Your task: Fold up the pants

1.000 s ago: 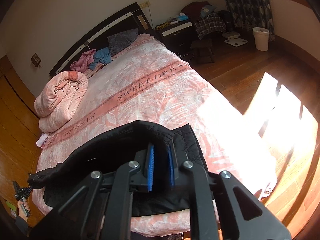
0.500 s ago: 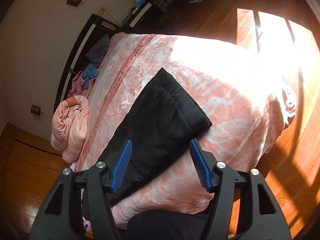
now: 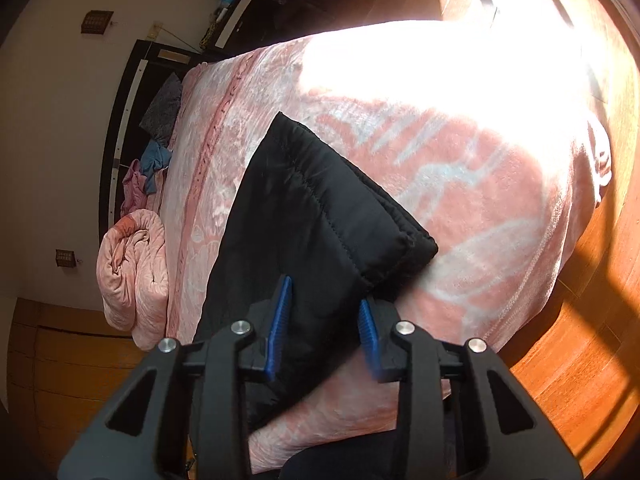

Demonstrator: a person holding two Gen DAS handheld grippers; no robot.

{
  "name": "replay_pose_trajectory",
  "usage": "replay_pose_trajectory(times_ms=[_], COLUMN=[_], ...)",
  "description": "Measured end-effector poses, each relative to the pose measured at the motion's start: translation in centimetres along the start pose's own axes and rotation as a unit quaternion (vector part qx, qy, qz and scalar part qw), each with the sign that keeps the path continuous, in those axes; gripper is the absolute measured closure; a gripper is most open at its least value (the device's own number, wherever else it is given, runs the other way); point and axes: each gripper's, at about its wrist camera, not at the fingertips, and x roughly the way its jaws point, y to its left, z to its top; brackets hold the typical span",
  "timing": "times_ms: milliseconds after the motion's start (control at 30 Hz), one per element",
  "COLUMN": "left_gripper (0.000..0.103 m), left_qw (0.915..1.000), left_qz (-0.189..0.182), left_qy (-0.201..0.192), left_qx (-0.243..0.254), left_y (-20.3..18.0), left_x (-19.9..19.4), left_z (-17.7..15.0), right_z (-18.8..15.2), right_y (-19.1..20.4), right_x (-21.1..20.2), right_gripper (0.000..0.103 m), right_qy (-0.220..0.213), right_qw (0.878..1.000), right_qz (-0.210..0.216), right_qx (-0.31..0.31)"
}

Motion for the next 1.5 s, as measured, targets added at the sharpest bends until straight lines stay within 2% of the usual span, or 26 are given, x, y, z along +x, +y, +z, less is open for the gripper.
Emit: replay_pose_trajectory(times_ms=[33, 100, 133, 167, 200, 233, 333, 433, 567, 633, 667, 767, 800, 933, 967, 1000, 1100, 1300, 1400, 1500], left_gripper=[0.018, 0.027, 0.052, 0.062, 0.066, 0.078, 0.084, 0.085, 0.085, 0.085, 0.085, 0.085, 0.085, 0.084, 0.084, 0.084, 0.085, 0.086, 0.084, 0.071], left_qw=[1.0000, 0.9999, 0.9997, 0.9993, 0.9990, 0.9986, 0.9989, 0.9986, 0.9977, 0.9975, 0.9973, 0.9968, 0.9966, 0.9960, 0.9961, 0.9962, 0.9956, 0.9947, 0.9942, 0.9942], left_qz=[-0.001, 0.013, 0.014, 0.024, 0.036, 0.044, 0.045, 0.052, 0.067, 0.070, 0.072, 0.078, 0.080, 0.087, 0.086, 0.086, 0.093, 0.102, 0.106, 0.107], left_qy=[0.001, 0.005, 0.013, 0.020, 0.017, 0.014, 0.004, -0.005, -0.009, -0.009, -0.010, -0.003, -0.001, 0.002, 0.001, -0.002, -0.012, -0.012, -0.008, -0.009], left_qx=[0.001, 0.010, 0.017, 0.020, 0.023, 0.026, 0.007, 0.000, 0.005, 0.005, 0.005, 0.012, 0.015, 0.021, 0.018, 0.014, 0.007, 0.006, 0.011, 0.008], left_y=[-0.2, -0.8, -1.1, -1.3, -1.4, -1.5, -0.9, -0.7, -1.0, -0.9, -1.0, -1.2, -1.2, -1.3, -1.2, -1.2, -1.4, -1.6, -1.6, -1.3], left_x=[0.2, 0.7, 1.1, 1.5, 1.6, 1.6, 1.5, 1.6, 2.0, 1.9, 1.7, 1.8, 1.8, 2.2, 2.2, 2.1, 1.7, 1.8, 2.0, 1.7], left_z=[0.1, 0.2, 0.3, 0.5, 0.6, 0.7, 0.9, 0.6, 0.4, 0.5, 0.6, 0.9, 0.9, 1.0, 0.9, 0.9, 0.9, 1.3, 1.1, 0.9], right_z=[0.2, 0.6, 0.7, 0.9, 1.0, 1.2, 1.7, 1.8, 1.5, 1.2, 1.1, 0.8, 0.7, 0.8, 0.9, 0.9, 0.3, -0.5, -0.2, -0.4], right_y=[0.3, 1.2, 1.8, 2.4, 3.0, 3.6, 5.3, 5.6, 2.5, 0.4, -0.4, -1.9, -2.2, -2.2, -2.2, -2.3, -2.4, -3.4, -3.8, -4.4], right_x=[0.1, 0.1, 0.0, -0.1, -0.2, -0.3, -0.8, -1.0, 0.5, 1.3, 0.8, -1.5, -1.9, -2.0, -2.0, -1.9, -2.1, -1.9, -1.9, -3.8], right_gripper=[0.091, 0.094, 0.094, 0.095, 0.095, 0.096, 0.096, 0.097, 0.096, 0.085, 0.082, 0.054, 0.055, 0.055, 0.067, 0.092, 0.093, 0.092, 0.080, 0.059], right_qy=[-0.001, -0.006, -0.009, -0.012, -0.013, -0.013, -0.014, -0.017, 0.005, 0.028, 0.023, -0.010, -0.010, -0.008, -0.012, -0.016, -0.019, -0.020, -0.017, -0.050], right_qw=[1.000, 1.000, 0.999, 0.999, 0.999, 0.998, 0.995, 0.994, 0.997, 0.998, 0.999, 1.000, 0.999, 0.999, 0.999, 0.999, 0.999, 0.999, 0.998, 0.996], right_qz=[-0.002, -0.003, -0.003, -0.002, -0.002, -0.002, -0.007, -0.009, -0.035, -0.040, -0.023, 0.021, 0.031, 0.028, 0.027, 0.020, 0.006, 0.003, 0.035, 0.032], right_qx=[-0.006, -0.022, -0.032, -0.041, -0.050, -0.060, -0.095, -0.104, -0.074, -0.044, -0.025, 0.017, 0.027, 0.027, 0.031, 0.033, 0.039, 0.043, 0.053, 0.070])
